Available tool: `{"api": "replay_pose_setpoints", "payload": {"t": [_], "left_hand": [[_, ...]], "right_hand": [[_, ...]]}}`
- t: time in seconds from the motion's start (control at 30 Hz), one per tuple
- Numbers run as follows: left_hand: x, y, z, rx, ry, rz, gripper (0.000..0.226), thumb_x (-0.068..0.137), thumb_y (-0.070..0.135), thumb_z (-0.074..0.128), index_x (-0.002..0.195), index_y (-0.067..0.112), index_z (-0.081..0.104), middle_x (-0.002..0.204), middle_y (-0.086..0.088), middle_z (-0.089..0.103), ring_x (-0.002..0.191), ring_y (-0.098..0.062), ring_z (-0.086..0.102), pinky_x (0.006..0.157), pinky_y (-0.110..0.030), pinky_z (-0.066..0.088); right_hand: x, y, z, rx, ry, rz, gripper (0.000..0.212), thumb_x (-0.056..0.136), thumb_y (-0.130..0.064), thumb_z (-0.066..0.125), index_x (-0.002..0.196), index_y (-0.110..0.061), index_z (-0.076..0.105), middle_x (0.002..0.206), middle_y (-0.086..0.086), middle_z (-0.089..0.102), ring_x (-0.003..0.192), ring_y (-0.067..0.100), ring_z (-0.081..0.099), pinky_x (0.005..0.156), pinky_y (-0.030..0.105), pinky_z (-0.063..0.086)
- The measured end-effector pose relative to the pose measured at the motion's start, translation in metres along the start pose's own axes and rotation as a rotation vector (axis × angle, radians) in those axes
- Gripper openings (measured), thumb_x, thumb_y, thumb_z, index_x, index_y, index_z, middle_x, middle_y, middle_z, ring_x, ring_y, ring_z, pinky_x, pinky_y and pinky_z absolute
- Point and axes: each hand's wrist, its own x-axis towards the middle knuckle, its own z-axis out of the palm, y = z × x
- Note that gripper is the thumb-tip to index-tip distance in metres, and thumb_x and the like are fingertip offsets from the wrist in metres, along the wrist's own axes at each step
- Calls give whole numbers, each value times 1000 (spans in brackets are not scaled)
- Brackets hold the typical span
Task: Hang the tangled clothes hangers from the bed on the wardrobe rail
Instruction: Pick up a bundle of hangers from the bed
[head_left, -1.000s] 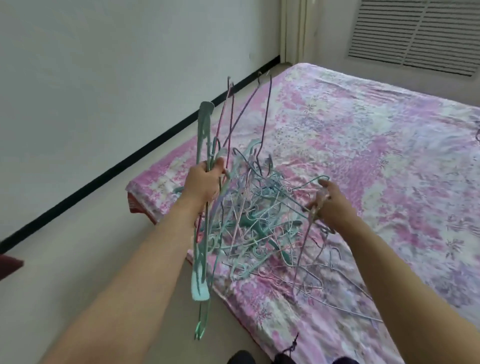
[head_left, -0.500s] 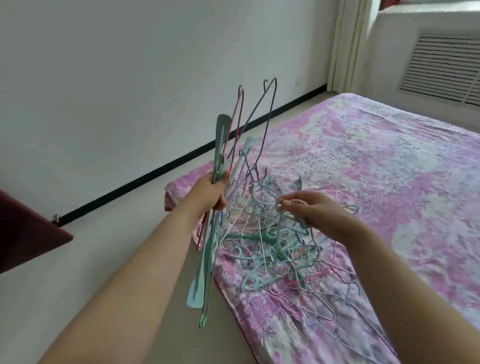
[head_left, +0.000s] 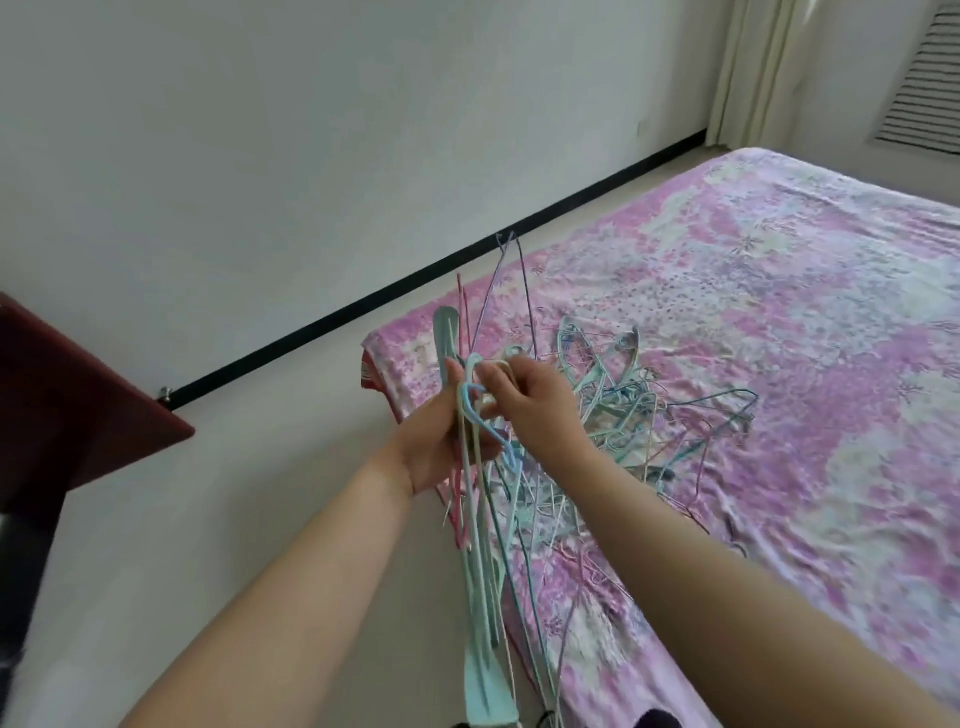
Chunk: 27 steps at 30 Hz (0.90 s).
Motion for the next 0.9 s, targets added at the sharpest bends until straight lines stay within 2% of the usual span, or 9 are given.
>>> {"api": "replay_pose_setpoints", "payload": {"t": [0.1, 0.2, 0.27, 0.4, 0.5, 0.6, 0.7, 0.77, 0.9], "left_hand": [[-4, 2, -14, 15, -166, -40, 90, 71, 75, 51, 127, 5, 52, 101, -13, 66, 67, -18, 65, 63, -33, 57], [-5, -1, -16, -3, -161, -117, 51, 74, 29, 79, 110, 4, 54, 86, -10, 63, 65, -16, 65, 67, -33, 57], [-5, -2, -13, 45, -146, -177, 24, 81, 2, 60, 104, 1, 53, 82, -11, 58, 65, -17, 64, 68, -32, 57], [0, -9, -8, 319, 34, -175, 34, 80, -24, 39, 102, -1, 50, 69, -9, 64, 58, -16, 65, 52, -28, 52], [5, -15, -21, 364, 183, -128, 40, 72, -25, 45, 96, 8, 42, 94, -29, 64, 75, -24, 71, 48, -30, 50], [-1, -12, -41, 453, 270, -31, 31, 75, -16, 53, 81, 11, 38, 69, -25, 54, 51, -24, 56, 44, -27, 43], [-18, 6, -55, 419, 310, 26, 28, 83, -2, 66, 82, 14, 42, 59, -11, 56, 33, -10, 39, 38, -20, 35], [-31, 21, -65, 354, 301, 48, 32, 76, 5, 73, 84, 15, 44, 70, -18, 56, 32, -9, 35, 36, -19, 31], [-62, 43, -81, 276, 276, 130, 31, 73, 4, 66, 83, 16, 39, 56, -4, 46, 36, -8, 34, 39, -18, 30]], "right_hand": [[8, 12, -3, -327, -108, -38, 42, 87, -51, 59, 62, -17, 51, 58, 4, 56, 59, 14, 66, 53, 32, 43], [15, 16, -9, -432, -224, -47, 43, 88, -40, 62, 56, -15, 48, 55, 1, 48, 54, 18, 48, 54, 36, 44], [15, 18, -11, -471, -315, -26, 43, 88, -42, 62, 58, -13, 52, 55, 2, 50, 52, 17, 46, 53, 32, 43], [9, 31, -10, -337, -417, 69, 28, 88, -38, 64, 75, -14, 58, 66, 0, 57, 57, 13, 50, 58, 27, 45], [8, 54, -22, -61, -169, 252, 31, 93, -43, 53, 95, -13, 61, 87, 3, 68, 74, 16, 63, 75, 36, 55], [9, 96, -43, -96, 77, 459, 31, 96, -39, 50, 96, -10, 60, 89, 10, 68, 78, 24, 62, 81, 46, 54], [6, 133, -52, -180, 94, 590, 29, 95, -26, 51, 109, -2, 60, 83, 5, 64, 74, 22, 60, 71, 40, 54], [6, 145, -50, -184, 74, 656, 30, 96, -23, 50, 113, -1, 59, 76, 3, 60, 66, 17, 56, 57, 26, 46], [14, 153, -32, 4, 42, 770, 37, 99, -29, 47, 121, 1, 54, 83, 4, 56, 80, 22, 57, 67, 33, 46]]}}
